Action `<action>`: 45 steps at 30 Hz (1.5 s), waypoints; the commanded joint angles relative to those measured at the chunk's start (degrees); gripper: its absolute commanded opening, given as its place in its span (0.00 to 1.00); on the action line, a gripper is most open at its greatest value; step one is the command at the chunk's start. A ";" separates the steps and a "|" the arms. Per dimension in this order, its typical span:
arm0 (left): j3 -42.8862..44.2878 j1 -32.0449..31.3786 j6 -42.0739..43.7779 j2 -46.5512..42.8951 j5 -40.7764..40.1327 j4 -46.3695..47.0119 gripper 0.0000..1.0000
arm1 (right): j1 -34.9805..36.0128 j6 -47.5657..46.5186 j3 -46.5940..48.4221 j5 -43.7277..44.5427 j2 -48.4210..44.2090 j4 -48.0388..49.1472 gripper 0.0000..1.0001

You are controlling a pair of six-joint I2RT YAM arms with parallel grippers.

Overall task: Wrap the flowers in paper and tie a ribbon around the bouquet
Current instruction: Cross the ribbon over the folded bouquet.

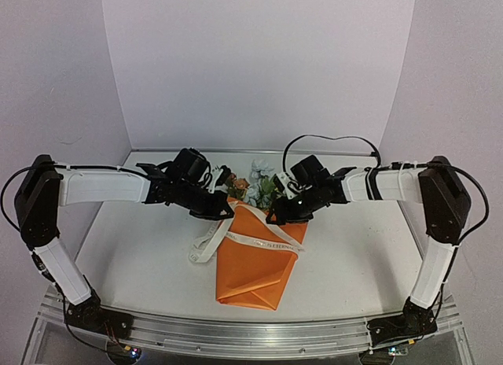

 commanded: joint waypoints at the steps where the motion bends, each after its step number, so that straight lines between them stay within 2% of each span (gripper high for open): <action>1: 2.81 0.71 -0.42 -0.10 0.80 -0.38 0.00 | 0.42 -1.95 4.04 -3.57 2.81 1.73 0.56; 8: 3.24 0.84 -0.28 -0.29 0.89 -0.72 0.00 | 0.61 -2.27 5.52 -3.20 5.02 1.64 0.53; 13: 3.76 0.92 -0.28 -0.21 0.72 -0.87 0.00 | 0.95 -2.07 4.66 -3.16 4.87 1.73 0.40; 20: 3.79 1.14 -0.48 -0.44 0.24 -1.11 0.00 | 0.96 -1.89 5.05 -2.39 4.66 1.70 0.14; 28: 4.00 1.71 -0.76 -0.78 -0.25 -1.06 0.00 | 1.44 1.51 7.39 3.37 4.71 2.24 0.01; 37: 5.38 1.83 -0.72 0.20 0.03 -0.73 0.00 | 2.27 0.24 5.78 10.23 2.59 6.06 0.00; 45: 9.06 1.86 -0.80 2.74 0.92 -0.73 0.00 | -0.14 -2.79 8.50 9.65 2.90 6.30 0.00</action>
